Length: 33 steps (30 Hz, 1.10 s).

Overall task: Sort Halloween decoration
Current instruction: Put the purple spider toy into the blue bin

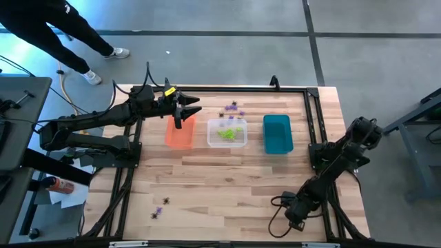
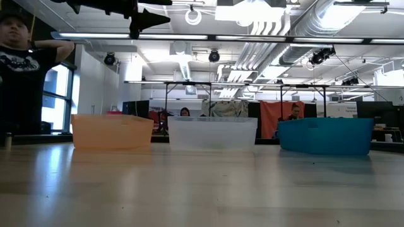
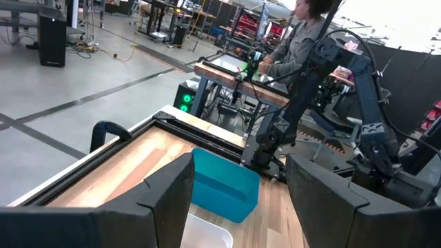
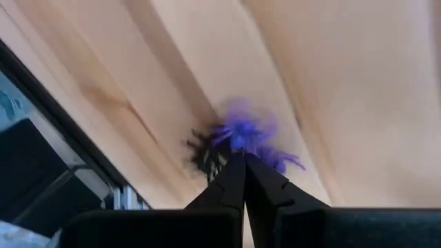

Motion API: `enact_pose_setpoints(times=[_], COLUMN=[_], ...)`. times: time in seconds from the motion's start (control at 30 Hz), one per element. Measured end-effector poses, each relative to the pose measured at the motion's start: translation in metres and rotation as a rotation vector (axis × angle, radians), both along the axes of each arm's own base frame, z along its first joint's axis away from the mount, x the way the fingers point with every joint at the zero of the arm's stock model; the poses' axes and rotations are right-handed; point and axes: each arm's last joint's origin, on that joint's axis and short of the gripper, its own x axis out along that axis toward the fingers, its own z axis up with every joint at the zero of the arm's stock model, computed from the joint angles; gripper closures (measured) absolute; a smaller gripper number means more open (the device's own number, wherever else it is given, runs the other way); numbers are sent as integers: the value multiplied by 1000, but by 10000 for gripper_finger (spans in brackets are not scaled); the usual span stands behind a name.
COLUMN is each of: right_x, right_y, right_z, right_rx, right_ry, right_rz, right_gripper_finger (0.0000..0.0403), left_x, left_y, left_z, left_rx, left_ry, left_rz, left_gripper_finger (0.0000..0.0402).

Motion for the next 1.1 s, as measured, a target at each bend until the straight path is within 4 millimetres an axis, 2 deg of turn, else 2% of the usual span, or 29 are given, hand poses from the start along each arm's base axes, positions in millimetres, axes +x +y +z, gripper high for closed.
enact_pose_setpoints(times=[0.37,0.53,0.7,0.8,1.1], right_x=[32,28,27,32,36], right_y=[-28,-32,-35,-34,-29], right_z=[5,23,29,27,13], right_rx=[-43,-2,28,73,70], right_ry=[-126,-173,-124,-74,81], right_rz=[-111,-102,-240,-290,-517], right_gripper_finger=[403,403,401,377,243], left_x=[0,0,0,0,0], left_y=[0,0,0,0,0], left_z=[0,0,0,0,0], left_rx=[0,0,0,0,0], left_ry=[0,0,0,0,0], left_rz=[0,0,0,0,0], left_gripper_finger=[186,186,186,186,186])
